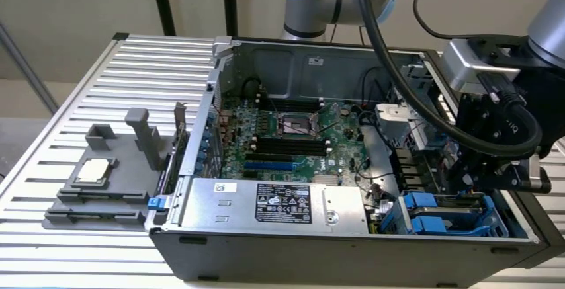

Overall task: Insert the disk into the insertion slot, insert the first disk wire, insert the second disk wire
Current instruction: 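Insert the second disk wire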

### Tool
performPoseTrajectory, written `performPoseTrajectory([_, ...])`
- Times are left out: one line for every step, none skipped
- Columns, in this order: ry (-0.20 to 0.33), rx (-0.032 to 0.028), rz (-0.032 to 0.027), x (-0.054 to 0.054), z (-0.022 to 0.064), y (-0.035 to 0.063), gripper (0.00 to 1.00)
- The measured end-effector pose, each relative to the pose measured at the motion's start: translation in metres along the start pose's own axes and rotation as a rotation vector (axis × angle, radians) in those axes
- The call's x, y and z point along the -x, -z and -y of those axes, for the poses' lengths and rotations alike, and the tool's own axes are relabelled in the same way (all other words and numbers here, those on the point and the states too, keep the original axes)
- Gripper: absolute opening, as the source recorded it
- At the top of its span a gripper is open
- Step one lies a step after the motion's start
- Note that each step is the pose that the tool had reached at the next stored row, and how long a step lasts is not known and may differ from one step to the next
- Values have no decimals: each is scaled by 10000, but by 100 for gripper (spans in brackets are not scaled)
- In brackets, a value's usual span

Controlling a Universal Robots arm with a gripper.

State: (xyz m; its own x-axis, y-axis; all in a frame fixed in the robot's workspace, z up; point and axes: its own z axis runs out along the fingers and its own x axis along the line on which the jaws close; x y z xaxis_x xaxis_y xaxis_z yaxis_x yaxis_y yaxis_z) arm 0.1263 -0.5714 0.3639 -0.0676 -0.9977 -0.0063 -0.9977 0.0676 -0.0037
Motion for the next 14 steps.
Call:
performPoseTrajectory([7, -4, 14, -14, 1, -11, 17])
performPoseTrajectory([14, -8, 27, -24, 3, -21, 17])
performPoseTrajectory([24, -13, 41, -35, 4, -32, 17])
performPoseTrajectory([34, -18, 58, -44, 4, -42, 17])
performPoseTrajectory([44, -23, 76, -51, 5, -51, 17])
performPoseTrajectory([52, -30, 98, -57, 5, -62, 17])
performPoseTrajectory([63, -37, 118, -61, 5, -72, 17])
performPoseTrajectory([75, -45, 137, -64, 6, -81, 17])
performPoseTrajectory([88, -53, 156, -68, 6, -89, 17])
performPoseTrajectory([99, -62, 174, -72, 6, -97, 17])
performPoseTrajectory([113, -73, 195, -74, 6, -107, 17])
performPoseTrajectory([127, -86, 211, -76, 6, -115, 17])
performPoseTrajectory([141, -99, 230, -77, 6, -124, 17])
performPoseTrajectory([155, -115, 249, -77, 6, -133, 17])
